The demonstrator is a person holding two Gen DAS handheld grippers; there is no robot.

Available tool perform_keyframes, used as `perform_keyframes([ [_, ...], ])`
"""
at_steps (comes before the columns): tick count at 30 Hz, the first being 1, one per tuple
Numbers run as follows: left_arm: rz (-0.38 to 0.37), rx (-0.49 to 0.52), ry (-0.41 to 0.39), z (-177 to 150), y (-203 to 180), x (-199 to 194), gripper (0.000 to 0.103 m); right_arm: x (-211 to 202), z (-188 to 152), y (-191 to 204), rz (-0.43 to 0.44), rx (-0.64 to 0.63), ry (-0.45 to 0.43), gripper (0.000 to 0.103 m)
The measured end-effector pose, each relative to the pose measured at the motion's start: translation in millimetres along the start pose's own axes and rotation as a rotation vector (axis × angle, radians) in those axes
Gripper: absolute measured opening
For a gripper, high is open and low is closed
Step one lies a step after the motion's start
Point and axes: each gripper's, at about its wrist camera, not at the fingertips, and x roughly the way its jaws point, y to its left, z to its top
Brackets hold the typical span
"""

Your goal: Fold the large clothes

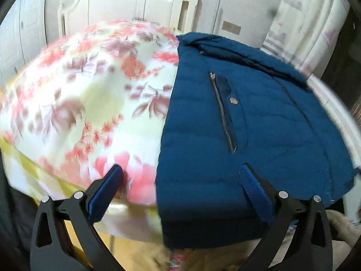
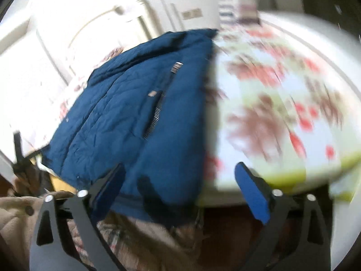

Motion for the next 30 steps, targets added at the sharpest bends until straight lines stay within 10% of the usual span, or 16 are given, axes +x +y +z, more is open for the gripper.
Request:
perform_keyframes([
  [10, -0.205, 0.004, 0.028, -17.3, -14.7, -10.0, 0.089, 4.5, -19.6, -3.6, 0.189, 0.083, 0.026, 0.066],
  [17, -0.34, -0.096, 0.031, -24.3, 1.9, -18.4, 0.047, 20.2, -29.0, -7.5, 0.302, 0.153, 0.048, 0.058],
  [30, -0.343, -0.115, -0.004, -10.5, 0.5, -5.7, 0.048, 35.0, -3.8, 10.6, 0.331, 0.108, -0.008, 0.052],
])
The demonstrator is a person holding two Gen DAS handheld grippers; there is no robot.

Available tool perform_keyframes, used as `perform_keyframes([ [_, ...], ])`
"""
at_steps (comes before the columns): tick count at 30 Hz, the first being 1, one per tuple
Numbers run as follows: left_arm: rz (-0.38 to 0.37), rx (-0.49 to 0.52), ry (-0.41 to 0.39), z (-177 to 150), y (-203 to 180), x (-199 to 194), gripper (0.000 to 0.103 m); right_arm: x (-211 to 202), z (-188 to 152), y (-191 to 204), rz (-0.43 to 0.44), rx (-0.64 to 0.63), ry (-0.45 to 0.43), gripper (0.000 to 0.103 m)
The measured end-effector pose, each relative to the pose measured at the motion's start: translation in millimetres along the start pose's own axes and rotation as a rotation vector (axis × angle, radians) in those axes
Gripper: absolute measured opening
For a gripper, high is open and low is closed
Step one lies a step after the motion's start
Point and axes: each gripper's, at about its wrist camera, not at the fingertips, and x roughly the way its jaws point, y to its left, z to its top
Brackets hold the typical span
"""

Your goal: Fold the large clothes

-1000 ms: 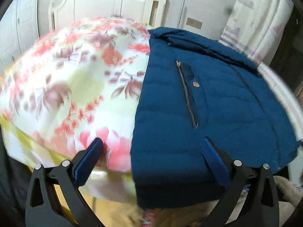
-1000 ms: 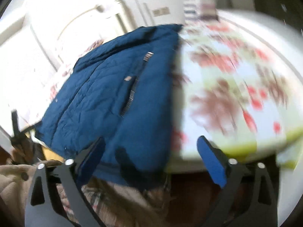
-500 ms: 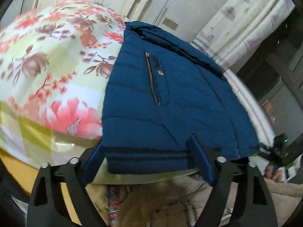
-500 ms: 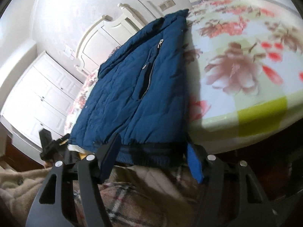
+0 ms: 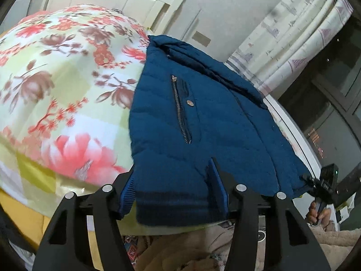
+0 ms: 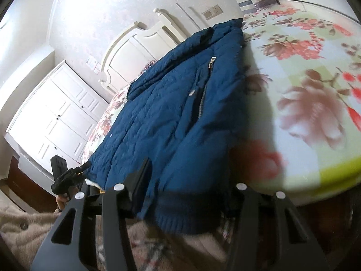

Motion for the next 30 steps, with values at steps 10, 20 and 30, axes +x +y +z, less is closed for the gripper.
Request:
perform_keyframes([
  [10, -0.06, 0.001, 0.047, 10.2, -3.4, 15.9, 0.018, 9.1, 2.3, 3.4, -0.071, -0.014, 0.016, 0.016],
  [20, -0.451, -0.076, -0.178, -18.0, -14.0, -116.1, 0.014, -92.1, -35.4, 69.9, 0.077, -0.223, 0.004, 0.014],
  [30, -0.488, -0.207, -0.151, 103.6, -19.6, -59.0, 0.016, -67.5, 88.5, 100.8, 0.104, -0.19, -0.106, 0.015],
])
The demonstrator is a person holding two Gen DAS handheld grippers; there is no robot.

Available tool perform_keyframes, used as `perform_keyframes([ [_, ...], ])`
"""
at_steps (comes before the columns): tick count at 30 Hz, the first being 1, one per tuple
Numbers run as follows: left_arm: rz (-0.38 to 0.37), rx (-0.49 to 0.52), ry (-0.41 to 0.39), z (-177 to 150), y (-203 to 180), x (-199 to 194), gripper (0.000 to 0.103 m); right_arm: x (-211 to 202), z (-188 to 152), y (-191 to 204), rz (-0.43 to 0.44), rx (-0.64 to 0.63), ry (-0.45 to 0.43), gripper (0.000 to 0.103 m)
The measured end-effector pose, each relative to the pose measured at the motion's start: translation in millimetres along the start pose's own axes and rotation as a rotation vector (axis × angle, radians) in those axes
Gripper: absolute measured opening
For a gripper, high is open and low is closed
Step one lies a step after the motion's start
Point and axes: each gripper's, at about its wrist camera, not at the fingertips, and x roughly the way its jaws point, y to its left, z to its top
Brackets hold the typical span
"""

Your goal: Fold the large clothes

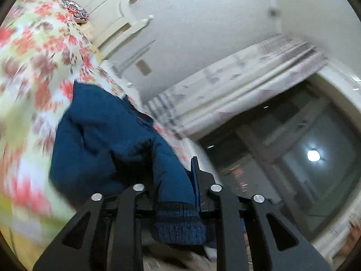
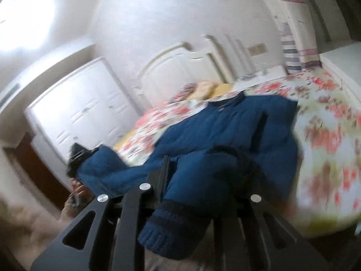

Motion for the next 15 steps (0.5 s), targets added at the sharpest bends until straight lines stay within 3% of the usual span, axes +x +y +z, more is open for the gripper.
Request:
perform_keyframes([
  [4, 0.114, -0.136, 0.064, 73.0, 31.1, 87.5, 0.018, 73.0, 70.6, -65.6, -0.044, 0.23, 0.025, 0.016],
  [7, 0.242, -0.286, 0.116, 99.0, 83.1, 139.1, 0.023, 134.9, 91.6, -126.2, -0.059, 0.449, 0.068, 0.029],
  [8, 0.275, -0.326, 0.136, 102.5, 98.0, 149.3, 0.025, 150.4, 91.3, -144.5, -0.068, 0.516, 0.077, 0.041],
  [9, 0.308, -0.383, 0.161, 103.9, 119.2, 160.6, 0.029, 165.6, 87.4, -165.7, -0.065, 0.598, 0.087, 0.061],
  [10, 0.31, -0.421, 0.174, 103.3, 134.9, 164.5, 0.032, 173.1, 82.0, -179.6, -0.044, 0.649, 0.084, 0.066],
  [11, 0.262, -0.473, 0.183, 104.6, 150.2, 167.6, 0.046, 177.8, 76.0, -193.7, 0.017, 0.698, 0.048, 0.068],
  [12, 0.177, -0.521, 0.177, 107.9, 159.0, 165.5, 0.073, 176.6, 71.6, -200.2, 0.067, 0.714, 0.01, 0.072],
  [14, -0.017, -0.585, 0.132, 121.3, 162.6, 154.4, 0.099, 167.3, 73.2, -206.7, 0.132, 0.709, -0.055, 0.085],
  [15, -0.057, -0.588, 0.106, 129.5, 159.9, 146.3, 0.099, 160.4, 77.3, -207.7, 0.132, 0.695, -0.085, 0.089],
])
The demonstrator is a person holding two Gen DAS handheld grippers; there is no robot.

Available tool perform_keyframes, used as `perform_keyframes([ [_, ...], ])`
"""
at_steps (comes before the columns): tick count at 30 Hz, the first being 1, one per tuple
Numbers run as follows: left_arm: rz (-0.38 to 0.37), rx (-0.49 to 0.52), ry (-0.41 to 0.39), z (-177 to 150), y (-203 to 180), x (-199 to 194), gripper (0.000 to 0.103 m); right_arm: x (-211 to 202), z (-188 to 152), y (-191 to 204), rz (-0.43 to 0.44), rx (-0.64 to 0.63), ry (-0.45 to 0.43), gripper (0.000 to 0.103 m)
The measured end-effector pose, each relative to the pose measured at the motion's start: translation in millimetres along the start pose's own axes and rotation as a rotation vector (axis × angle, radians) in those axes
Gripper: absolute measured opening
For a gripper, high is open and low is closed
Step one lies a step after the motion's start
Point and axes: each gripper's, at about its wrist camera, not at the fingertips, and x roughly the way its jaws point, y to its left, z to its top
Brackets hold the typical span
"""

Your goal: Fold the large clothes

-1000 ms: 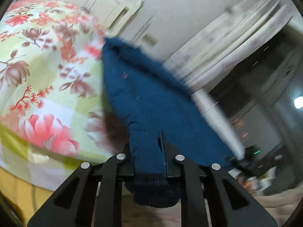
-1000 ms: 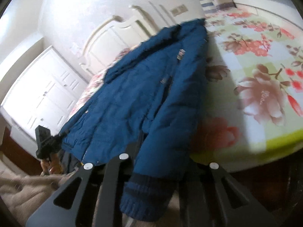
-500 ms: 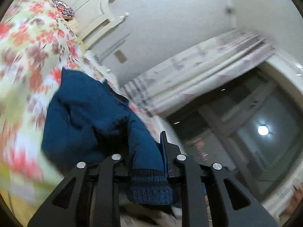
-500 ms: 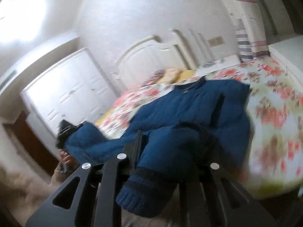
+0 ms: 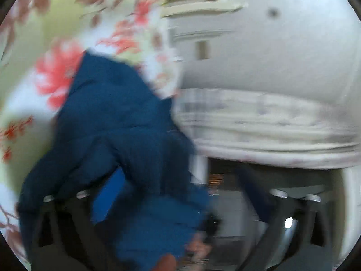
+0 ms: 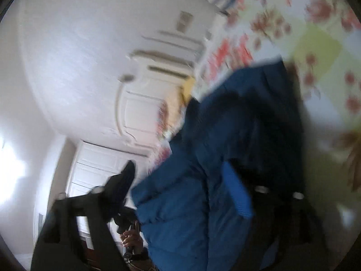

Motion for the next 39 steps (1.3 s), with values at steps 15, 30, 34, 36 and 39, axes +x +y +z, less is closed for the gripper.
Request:
perform_keyframes([
  [15, 0.582, 0.744, 0.0, -15.5, -52.2, 9.8, 0.099, 17.8, 7.1, 29.1, -0.491, -0.557, 0.115, 0.087],
  [30, 0.774, 1.014, 0.166, -25.4, -41.2, 103.0, 0.099, 46.3, 0.8, 35.6, -0.5, -0.696, 0.2, 0.08],
  [34, 0.75, 1.007, 0.198, -23.9, -32.1, 110.2, 0.095, 47.0, 0.1, 36.7, -0.485, -0.723, 0.199, 0.077],
  [36, 0.727, 1.01, 0.2, -24.4, -29.9, 109.9, 0.078, 46.8, -1.5, 37.6, -0.481, -0.753, 0.191, 0.064],
  [39, 0.695, 1.023, 0.13, -26.8, -32.8, 97.8, 0.031, 38.6, -9.0, 42.8, -0.458, -0.822, 0.147, 0.018],
])
